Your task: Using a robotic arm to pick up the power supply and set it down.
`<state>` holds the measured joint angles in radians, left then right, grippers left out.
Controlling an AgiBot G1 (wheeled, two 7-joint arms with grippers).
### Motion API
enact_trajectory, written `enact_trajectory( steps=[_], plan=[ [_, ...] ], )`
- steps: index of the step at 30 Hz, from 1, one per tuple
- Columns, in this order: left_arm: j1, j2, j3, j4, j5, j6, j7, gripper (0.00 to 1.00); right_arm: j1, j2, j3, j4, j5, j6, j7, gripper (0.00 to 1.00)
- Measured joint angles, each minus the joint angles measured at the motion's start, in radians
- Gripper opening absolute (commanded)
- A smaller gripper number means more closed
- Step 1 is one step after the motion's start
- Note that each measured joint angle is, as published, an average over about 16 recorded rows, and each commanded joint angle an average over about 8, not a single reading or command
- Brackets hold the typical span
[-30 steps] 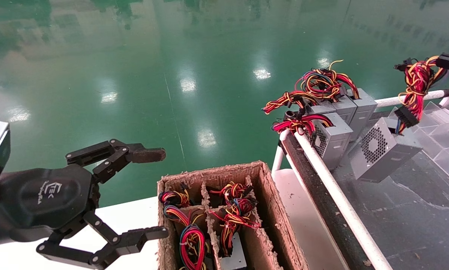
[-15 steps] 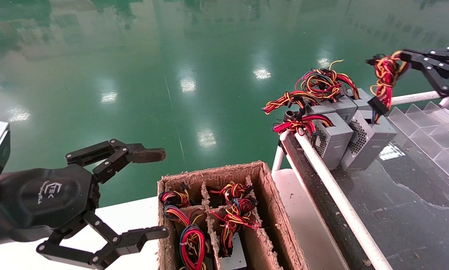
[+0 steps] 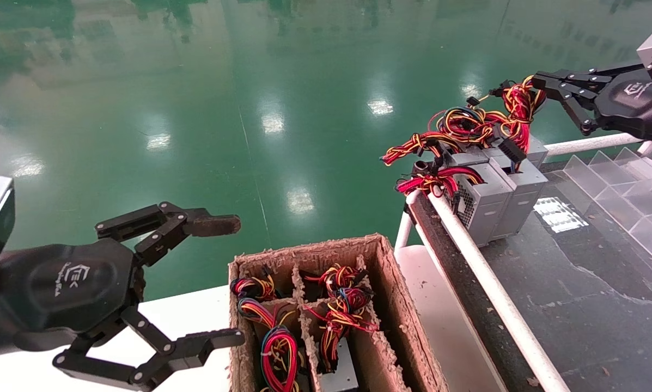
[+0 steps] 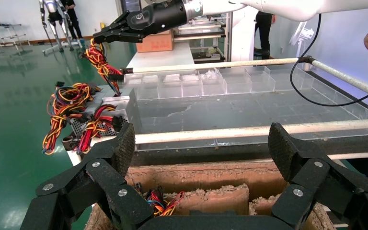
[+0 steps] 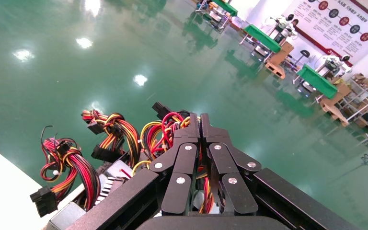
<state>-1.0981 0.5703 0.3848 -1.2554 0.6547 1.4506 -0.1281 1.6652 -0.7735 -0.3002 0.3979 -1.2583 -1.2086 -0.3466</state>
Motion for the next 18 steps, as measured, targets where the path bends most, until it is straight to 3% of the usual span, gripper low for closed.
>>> enact_trajectory(
  steps=[3,4,18],
  plan=[
    [0.000,0.000,0.000,0.000,0.000,0.000,0.000,1.00,0.012,-0.008,-0.002,-0.023,-0.002,-0.005,-0.010,0.92],
    [0.000,0.000,0.000,0.000,0.000,0.000,0.000,1.00,0.015,-0.009,-0.002,-0.029,-0.002,-0.007,-0.012,1.00],
    [0.000,0.000,0.000,0.000,0.000,0.000,0.000,1.00,0.046,-0.006,0.005,-0.096,0.022,-0.080,0.000,1.00]
  ],
)
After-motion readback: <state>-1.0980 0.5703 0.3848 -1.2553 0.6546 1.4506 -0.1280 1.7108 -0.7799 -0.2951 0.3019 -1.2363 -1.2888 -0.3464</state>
